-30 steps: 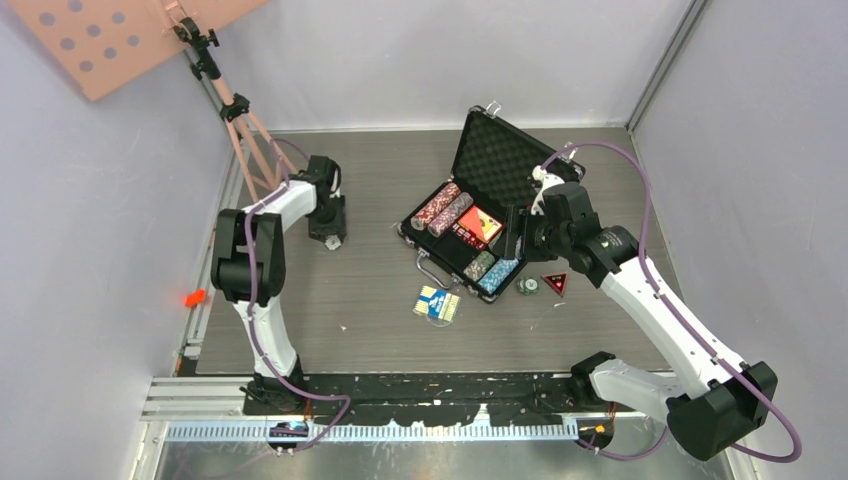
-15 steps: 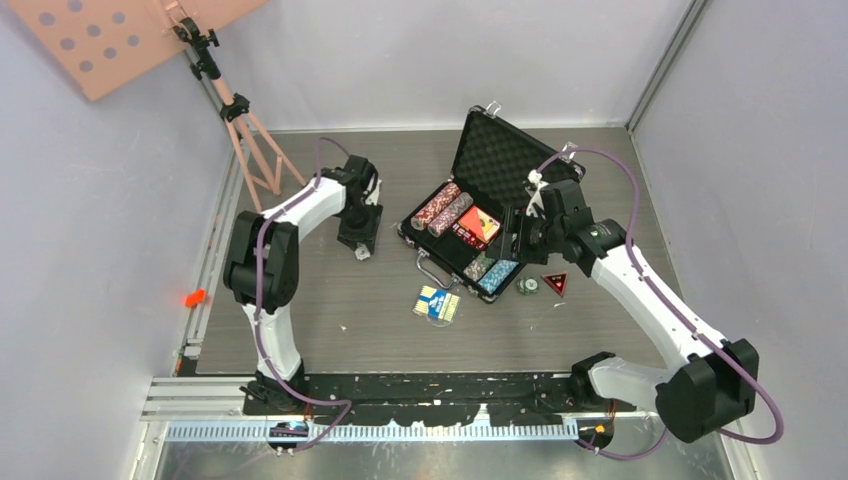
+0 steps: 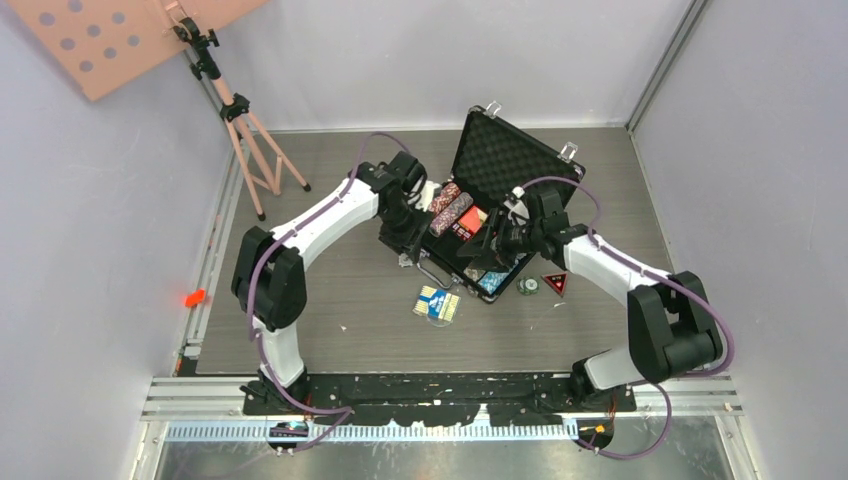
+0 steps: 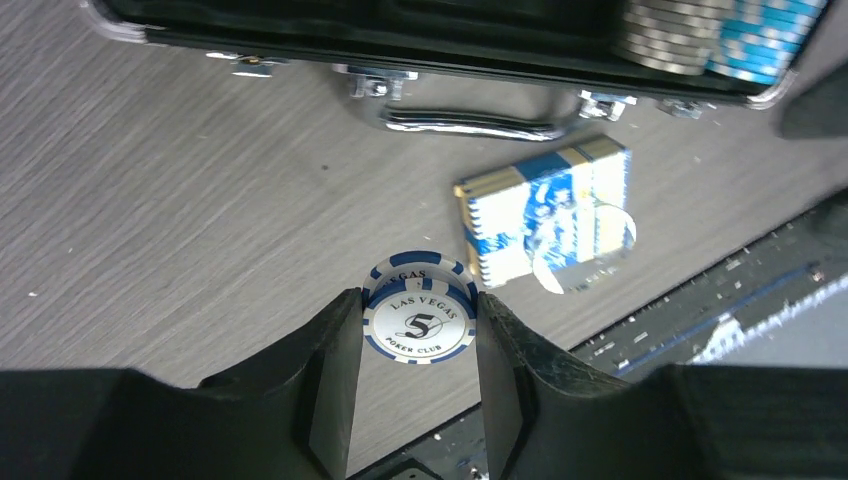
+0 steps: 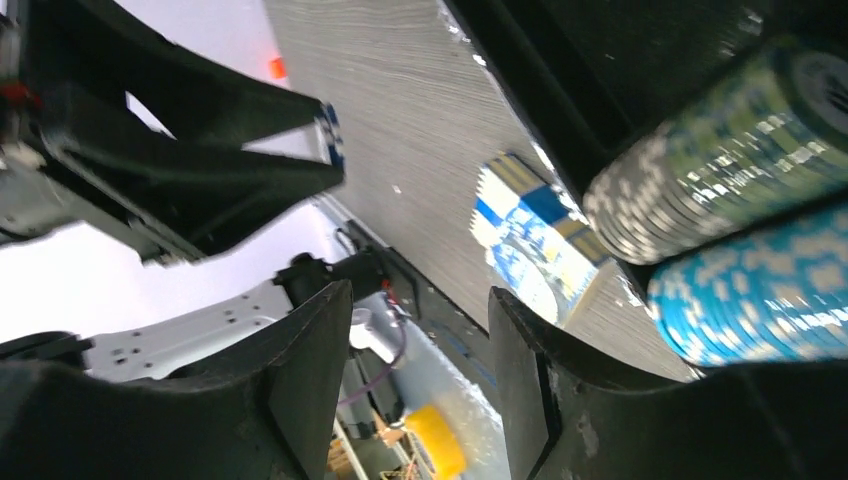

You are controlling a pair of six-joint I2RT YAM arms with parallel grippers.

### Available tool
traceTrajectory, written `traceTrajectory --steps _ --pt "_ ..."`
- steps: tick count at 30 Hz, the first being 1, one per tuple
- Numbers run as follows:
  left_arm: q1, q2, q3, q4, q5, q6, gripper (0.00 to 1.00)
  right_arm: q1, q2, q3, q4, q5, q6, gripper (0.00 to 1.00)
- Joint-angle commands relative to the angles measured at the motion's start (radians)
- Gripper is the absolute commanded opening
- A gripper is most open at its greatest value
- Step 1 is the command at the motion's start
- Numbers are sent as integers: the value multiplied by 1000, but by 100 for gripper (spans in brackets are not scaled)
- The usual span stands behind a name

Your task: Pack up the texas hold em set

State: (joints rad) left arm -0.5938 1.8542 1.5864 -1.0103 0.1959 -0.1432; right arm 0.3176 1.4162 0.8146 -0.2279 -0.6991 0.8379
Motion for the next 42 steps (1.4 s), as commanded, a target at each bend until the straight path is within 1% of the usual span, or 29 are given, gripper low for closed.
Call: traceTrajectory --steps 1,2,3,5,13,18,28,32,42 --pt "-31 -60 69 -75 79 51 14 -2 37 -27 299 -161 238 56" --pt "-39 -62 76 -79 94 66 14 -2 51 -33 370 -185 266 55" --pt "-46 -63 85 -87 99 77 14 -2 58 -44 397 -196 306 54" --pt "-52 -64 102 -111 119 98 14 -2 80 -45 433 -214 323 54" --pt "-86 -106 104 -108 230 152 14 11 114 -20 393 -236 280 53" --pt "-101 -95 122 -114 248 182 13 65 134 16 332 -250 230 51" --pt "-116 -79 163 -158 252 224 13 109 128 32 338 -281 233 50" --pt "-120 -75 174 -167 251 231 12 120 122 32 349 -287 244 50" --pt "-131 -64 184 -171 274 235 12 130 119 24 462 -304 332 48"
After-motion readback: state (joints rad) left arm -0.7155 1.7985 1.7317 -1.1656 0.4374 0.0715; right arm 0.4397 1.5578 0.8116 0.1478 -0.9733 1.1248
